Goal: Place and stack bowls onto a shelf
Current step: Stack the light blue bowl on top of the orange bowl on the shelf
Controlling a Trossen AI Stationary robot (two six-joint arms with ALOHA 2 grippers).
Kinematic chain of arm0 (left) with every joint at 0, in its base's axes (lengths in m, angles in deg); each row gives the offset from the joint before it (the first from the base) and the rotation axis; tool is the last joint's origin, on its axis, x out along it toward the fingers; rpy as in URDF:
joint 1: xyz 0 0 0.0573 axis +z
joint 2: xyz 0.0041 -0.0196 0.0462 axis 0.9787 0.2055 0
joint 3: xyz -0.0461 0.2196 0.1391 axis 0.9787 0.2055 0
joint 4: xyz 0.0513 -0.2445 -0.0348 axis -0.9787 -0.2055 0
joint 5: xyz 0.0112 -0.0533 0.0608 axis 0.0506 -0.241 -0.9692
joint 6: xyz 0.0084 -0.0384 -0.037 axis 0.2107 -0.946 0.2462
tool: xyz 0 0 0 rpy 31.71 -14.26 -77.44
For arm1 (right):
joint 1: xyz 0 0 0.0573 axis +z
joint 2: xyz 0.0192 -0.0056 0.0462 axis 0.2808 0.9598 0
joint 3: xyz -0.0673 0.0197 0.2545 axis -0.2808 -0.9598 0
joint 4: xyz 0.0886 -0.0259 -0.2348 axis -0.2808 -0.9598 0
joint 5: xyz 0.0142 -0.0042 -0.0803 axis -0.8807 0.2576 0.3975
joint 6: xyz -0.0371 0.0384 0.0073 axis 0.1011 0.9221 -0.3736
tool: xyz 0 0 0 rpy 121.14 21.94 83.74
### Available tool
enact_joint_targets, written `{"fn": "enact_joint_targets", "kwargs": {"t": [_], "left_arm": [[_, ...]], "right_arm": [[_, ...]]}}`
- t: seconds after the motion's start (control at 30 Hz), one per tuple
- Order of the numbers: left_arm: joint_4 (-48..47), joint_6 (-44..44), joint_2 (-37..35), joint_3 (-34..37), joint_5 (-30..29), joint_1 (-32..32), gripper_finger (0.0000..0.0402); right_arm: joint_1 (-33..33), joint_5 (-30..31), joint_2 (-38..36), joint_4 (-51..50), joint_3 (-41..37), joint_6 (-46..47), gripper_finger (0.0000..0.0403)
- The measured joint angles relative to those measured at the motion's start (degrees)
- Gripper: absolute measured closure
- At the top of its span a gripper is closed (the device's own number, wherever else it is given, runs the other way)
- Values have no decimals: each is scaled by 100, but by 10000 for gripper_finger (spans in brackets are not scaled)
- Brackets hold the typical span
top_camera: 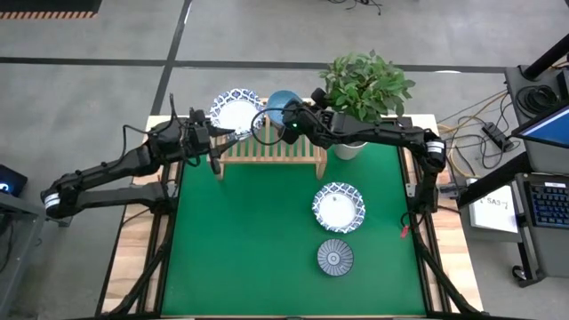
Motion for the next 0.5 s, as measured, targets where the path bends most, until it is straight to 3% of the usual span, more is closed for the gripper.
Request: {"fn": "enact_joint_targets", "kwargs": {"t": [0.5], "left_arm": [[60, 0, 11, 0, 2, 0, 278]], "right_arm": [[11, -179, 82, -42, -42, 487, 394]]}}
